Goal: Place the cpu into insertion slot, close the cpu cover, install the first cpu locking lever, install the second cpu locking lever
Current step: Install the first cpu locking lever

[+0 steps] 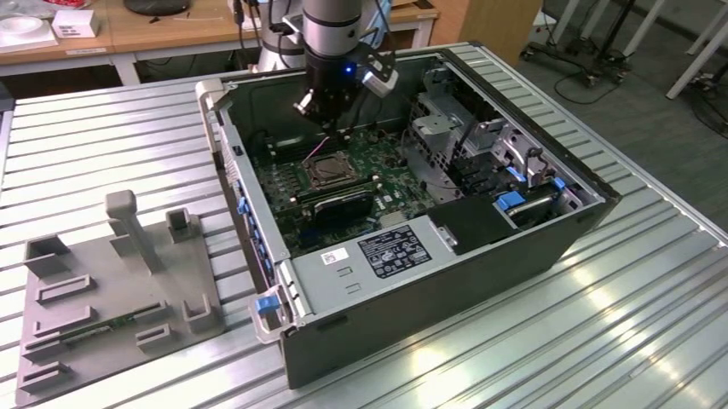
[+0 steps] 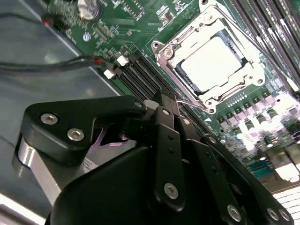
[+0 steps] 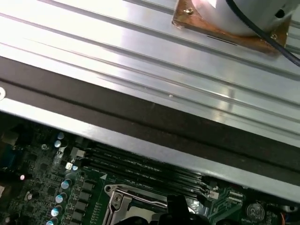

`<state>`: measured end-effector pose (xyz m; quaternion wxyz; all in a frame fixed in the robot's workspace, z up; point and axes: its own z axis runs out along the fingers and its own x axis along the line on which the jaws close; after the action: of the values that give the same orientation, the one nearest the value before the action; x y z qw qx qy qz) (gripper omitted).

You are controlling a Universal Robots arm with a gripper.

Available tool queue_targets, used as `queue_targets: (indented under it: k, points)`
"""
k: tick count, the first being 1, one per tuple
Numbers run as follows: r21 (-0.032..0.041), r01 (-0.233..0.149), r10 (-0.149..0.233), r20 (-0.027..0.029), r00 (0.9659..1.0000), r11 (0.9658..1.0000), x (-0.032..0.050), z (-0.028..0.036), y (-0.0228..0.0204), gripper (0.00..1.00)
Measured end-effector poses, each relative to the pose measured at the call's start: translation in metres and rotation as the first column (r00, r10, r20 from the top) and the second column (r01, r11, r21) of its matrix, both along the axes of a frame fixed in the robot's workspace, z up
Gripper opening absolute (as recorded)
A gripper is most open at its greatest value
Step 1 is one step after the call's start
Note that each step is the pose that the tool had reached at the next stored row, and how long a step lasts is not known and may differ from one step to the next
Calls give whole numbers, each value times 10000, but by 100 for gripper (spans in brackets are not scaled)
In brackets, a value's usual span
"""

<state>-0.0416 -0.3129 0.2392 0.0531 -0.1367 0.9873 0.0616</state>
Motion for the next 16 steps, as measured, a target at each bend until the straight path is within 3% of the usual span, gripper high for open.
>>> queue_targets:
  k: [5,6,9,12,13,16]
  points:
    - [-26,138,-138,-6,9999,9999,0,0,-1,11]
    - [-25,139,-139,-47,9999,9999,1,-2,0,11]
    - [-36,138,-140,-570,9983,9999,24,-3,0,11]
    - [-41,135,-139,-1121,9936,9999,65,-5,-1,11]
    - [-41,133,-138,-1274,9918,9999,70,-5,0,11]
    - [-43,135,-140,-1290,9915,9999,70,-5,-1,11]
